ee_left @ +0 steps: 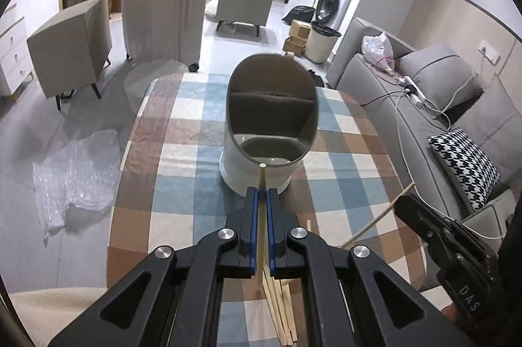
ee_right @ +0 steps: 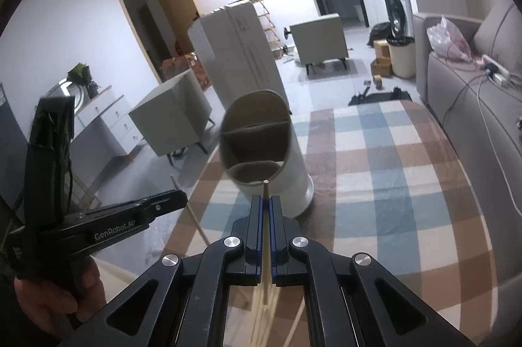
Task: Organize utensils
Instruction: 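Lift both held chopsticks up over the white utensil holder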
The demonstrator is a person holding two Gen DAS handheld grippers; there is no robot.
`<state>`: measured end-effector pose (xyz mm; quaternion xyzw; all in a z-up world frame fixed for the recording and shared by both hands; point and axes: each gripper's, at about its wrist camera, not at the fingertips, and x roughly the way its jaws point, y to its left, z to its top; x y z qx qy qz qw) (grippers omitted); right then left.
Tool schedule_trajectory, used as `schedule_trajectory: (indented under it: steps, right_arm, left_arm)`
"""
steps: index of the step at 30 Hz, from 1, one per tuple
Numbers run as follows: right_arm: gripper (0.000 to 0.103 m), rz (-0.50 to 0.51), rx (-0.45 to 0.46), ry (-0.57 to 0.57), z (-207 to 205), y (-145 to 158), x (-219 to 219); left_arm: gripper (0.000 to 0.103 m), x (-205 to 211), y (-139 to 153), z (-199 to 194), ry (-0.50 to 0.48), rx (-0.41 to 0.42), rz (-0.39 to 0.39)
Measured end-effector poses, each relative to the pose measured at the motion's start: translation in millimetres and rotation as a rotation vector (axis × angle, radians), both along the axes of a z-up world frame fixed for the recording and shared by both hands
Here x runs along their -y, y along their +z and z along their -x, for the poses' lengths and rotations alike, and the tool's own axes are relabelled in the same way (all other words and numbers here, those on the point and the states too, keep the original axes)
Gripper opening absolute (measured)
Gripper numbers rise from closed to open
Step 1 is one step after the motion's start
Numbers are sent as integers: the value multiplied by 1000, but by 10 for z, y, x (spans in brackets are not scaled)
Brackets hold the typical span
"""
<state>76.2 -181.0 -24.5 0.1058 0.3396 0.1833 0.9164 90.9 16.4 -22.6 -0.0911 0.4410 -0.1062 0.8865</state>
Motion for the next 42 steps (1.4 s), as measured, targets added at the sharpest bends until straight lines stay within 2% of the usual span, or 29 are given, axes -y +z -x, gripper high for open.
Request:
schedule_trajectory:
  steps: [9, 14, 22, 26, 30, 33, 38, 42]
  right_arm:
    - [3, -12, 77, -34, 6, 278, 32]
    - [3, -39, 131, -50, -64, 551, 88]
    - [3, -47, 235, -35, -463, 1151, 90]
    - [3, -45, 278, -29, -763, 1363, 36]
    - [3, -34, 284, -13, -1113, 1403, -60]
    - [3, -16, 272, 3, -1308, 1320, -124]
    - [3, 16, 234, 31, -1521, 1104, -207]
    - [3, 43, 199, 52, -1624, 910, -233]
  left_arm:
    - [0, 10, 323, -7, -45, 55, 3]
    - [0, -55, 641, -97, -44, 95, 33]
    - [0, -136, 1283, -491, -36, 185, 74]
    - [0, -123, 1484, -788, -25, 233, 54]
    - [0, -75, 1440, -1010, -20, 259, 27]
    - [0, -47, 1271, -1181, -25, 247, 15]
    - [0, -71, 918, -1385, -22, 194, 27]
    - [0, -80, 760, -1478, -26, 150, 37]
